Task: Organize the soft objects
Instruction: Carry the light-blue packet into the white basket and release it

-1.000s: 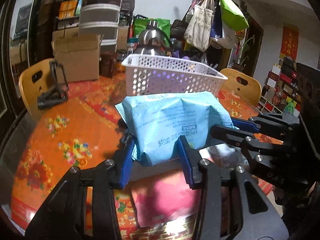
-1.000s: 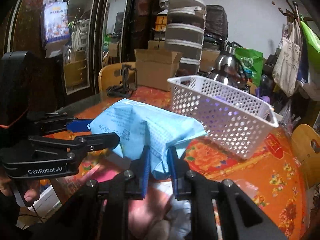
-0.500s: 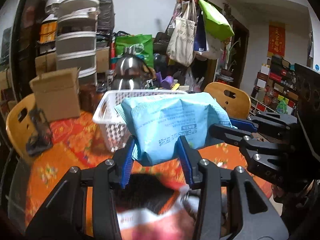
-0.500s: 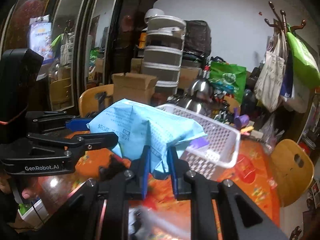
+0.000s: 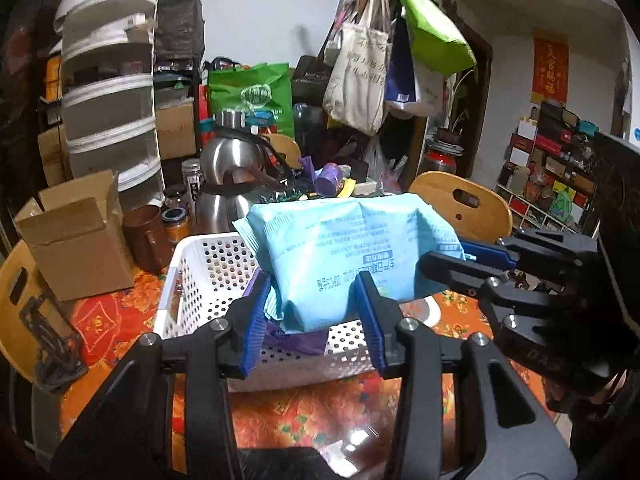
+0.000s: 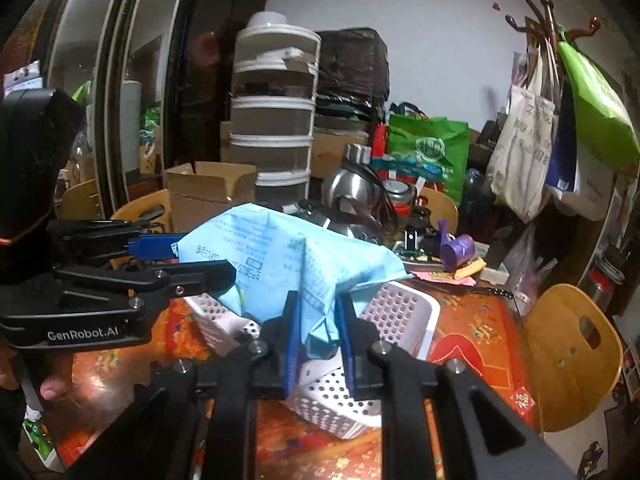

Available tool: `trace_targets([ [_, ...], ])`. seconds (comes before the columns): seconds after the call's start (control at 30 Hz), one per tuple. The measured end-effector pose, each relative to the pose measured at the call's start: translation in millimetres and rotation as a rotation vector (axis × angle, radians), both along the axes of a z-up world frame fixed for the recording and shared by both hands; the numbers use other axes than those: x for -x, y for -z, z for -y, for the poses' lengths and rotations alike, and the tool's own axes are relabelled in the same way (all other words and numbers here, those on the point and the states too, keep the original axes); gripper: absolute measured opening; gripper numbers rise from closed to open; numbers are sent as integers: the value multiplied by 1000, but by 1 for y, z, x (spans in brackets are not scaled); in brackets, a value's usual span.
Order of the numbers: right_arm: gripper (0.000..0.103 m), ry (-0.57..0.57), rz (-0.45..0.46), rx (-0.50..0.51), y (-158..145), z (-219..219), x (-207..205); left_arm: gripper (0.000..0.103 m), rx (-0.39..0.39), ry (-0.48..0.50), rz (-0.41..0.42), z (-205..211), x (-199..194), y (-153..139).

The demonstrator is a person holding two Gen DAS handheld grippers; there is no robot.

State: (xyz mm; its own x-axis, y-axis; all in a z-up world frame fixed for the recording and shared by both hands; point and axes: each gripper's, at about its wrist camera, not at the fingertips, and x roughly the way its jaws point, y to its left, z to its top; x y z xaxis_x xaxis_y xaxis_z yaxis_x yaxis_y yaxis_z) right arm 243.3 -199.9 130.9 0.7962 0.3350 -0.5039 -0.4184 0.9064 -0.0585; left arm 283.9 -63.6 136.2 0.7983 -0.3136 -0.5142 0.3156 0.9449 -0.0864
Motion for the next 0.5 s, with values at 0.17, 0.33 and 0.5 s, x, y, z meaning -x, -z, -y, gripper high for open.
trace_targets([
  [0.17,16,9,-49,2,21,-3,-26,40,-3,-22,-49,1,-37,24],
  [0.33,16,-9,-74,-6,34,-9,-39,40,0,-47,-83,-9,-54,45],
  [0.5,17,-9,-74,12,41,-18,-48,45,-11,-66,-101,-17,-68,58],
])
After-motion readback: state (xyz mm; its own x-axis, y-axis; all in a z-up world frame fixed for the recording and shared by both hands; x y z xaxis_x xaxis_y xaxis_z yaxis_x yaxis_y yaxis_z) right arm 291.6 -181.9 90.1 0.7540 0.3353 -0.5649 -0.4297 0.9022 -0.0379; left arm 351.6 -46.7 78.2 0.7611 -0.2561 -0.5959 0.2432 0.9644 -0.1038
